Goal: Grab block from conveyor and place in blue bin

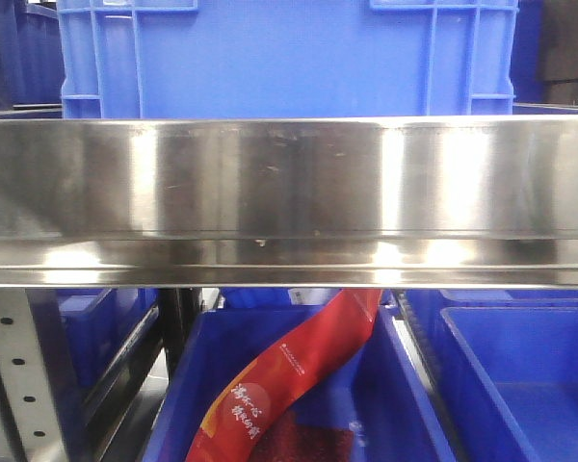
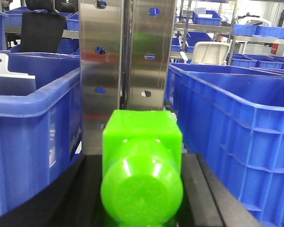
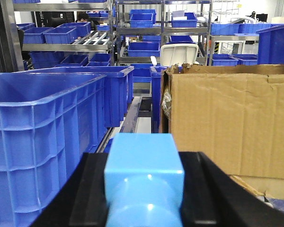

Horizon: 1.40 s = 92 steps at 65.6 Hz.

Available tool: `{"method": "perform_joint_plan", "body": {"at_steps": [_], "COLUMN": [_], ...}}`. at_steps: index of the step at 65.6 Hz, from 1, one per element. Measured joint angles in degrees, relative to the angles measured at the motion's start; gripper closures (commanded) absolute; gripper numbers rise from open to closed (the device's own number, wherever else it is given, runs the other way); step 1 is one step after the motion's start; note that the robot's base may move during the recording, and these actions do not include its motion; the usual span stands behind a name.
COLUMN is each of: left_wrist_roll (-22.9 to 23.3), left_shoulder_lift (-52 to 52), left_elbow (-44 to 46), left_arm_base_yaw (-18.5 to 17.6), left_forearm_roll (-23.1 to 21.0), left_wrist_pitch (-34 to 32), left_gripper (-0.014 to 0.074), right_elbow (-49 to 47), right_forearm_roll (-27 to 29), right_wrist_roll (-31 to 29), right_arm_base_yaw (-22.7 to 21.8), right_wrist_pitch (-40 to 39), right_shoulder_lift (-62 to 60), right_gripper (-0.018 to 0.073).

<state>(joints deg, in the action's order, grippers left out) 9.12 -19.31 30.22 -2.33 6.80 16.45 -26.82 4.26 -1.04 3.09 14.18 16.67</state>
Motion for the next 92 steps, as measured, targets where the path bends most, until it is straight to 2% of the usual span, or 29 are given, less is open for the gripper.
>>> {"method": "perform_joint_plan", "body": {"at_steps": [11, 20, 35, 49, 60, 71, 83, 92], "left_wrist_roll": [0.0, 0.0, 0.0, 0.0, 0.0, 0.0, 0.0, -0.7], "left_shoulder_lift": [0.0, 0.3, -2.3, -13.0, -23.8, -34.3, -44.4, -49.6], "left_elbow": [0.0, 0.0, 2.7, 11.2, 20.9, 29.4, 37.1, 41.4], "left_arm_base_yaw": [-0.4, -4.2, -10.0, -14.1, -16.7, -17.6, -17.6, -19.6], "left_forearm_roll": [0.0, 0.0, 0.7, 0.3, 0.0, -2.4, -3.8, -3.8], "left_wrist_pitch": [0.0, 0.0, -0.1, 0.6, 2.4, 3.0, 3.2, 3.3], "left_gripper": [0.0707, 0.0707, 0.0707, 0.0707, 0.0707, 0.0707, 0.0707, 0.0707], "right_elbow": [0.0, 0.0, -8.1, -19.1, -25.6, -29.8, -30.2, -32.1], "right_forearm_roll": [0.0, 0.0, 0.5, 1.0, 1.8, 1.8, 1.8, 1.8], "right_wrist_roll": [0.0, 0.0, 0.0, -0.7, -1.1, -3.8, -4.5, -4.9], "right_arm_base_yaw": [0.0, 0.0, 0.0, 0.0, 0.0, 4.6, 13.0, 17.9], "right_wrist_pitch": [-1.4, -1.6, 6.5, 13.1, 14.2, 12.8, 3.6, 0.2], "right_shoulder_lift": [0.0, 0.0, 1.8, 10.7, 19.4, 27.8, 36.8, 43.4], "right_gripper": [0.0721, 0.0721, 0.0721, 0.0721, 0.0721, 0.0721, 0.0721, 0.0721]}}
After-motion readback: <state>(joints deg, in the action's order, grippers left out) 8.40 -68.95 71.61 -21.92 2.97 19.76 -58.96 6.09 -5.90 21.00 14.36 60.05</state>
